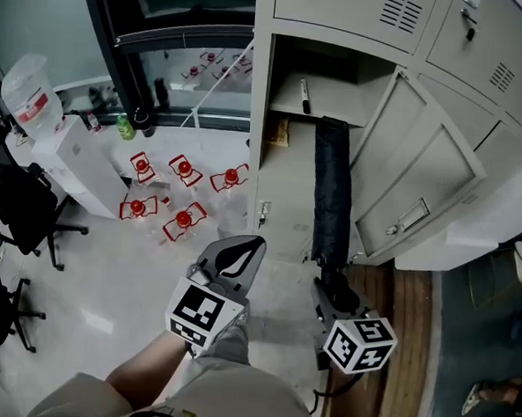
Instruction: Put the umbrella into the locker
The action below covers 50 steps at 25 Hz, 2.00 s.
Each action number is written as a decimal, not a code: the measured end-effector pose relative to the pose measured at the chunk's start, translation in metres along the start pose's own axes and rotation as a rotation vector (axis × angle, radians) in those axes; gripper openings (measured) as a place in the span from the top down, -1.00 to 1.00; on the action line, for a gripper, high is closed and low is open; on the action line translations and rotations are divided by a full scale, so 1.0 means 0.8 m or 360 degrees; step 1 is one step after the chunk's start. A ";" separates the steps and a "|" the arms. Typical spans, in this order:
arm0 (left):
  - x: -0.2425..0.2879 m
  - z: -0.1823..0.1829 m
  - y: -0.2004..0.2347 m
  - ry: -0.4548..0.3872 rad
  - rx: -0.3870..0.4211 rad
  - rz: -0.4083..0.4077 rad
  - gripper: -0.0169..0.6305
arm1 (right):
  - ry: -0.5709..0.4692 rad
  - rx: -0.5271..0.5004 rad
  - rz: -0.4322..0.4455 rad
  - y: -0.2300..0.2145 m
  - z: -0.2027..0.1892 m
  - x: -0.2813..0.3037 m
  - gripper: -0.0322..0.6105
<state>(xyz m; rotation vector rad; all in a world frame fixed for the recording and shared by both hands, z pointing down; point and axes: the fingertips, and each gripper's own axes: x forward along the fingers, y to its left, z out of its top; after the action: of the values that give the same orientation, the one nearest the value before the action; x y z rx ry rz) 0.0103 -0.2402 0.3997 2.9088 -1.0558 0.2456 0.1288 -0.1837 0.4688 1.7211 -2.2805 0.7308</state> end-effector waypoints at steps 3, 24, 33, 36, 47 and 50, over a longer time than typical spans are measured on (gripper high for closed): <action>0.023 -0.009 0.015 0.0042 -0.0014 -0.0026 0.92 | 0.0054 0.0010 -0.0026 -0.013 -0.004 0.023 0.47; 0.149 -0.060 0.137 0.0264 -0.0074 -0.0172 0.92 | 0.0210 0.0230 -0.0112 -0.072 0.011 0.186 0.48; 0.187 -0.056 0.173 0.0254 -0.0049 -0.0243 0.92 | 0.0174 0.0291 -0.0165 -0.090 0.039 0.230 0.48; 0.195 -0.051 0.179 0.0241 -0.0048 -0.0251 0.92 | 0.0170 0.0297 -0.0171 -0.093 0.048 0.237 0.48; 0.227 -0.044 0.172 0.0242 -0.0068 -0.0263 0.92 | 0.0164 0.0309 -0.0143 -0.110 0.081 0.261 0.48; 0.237 -0.043 0.170 0.0246 -0.0083 -0.0248 0.92 | 0.0156 0.0307 -0.0129 -0.118 0.093 0.270 0.48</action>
<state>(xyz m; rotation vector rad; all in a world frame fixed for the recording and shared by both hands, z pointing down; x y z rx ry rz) 0.0618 -0.4619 0.4619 2.8514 -0.7970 0.4215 0.1617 -0.4227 0.5241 1.8030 -2.1230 1.0234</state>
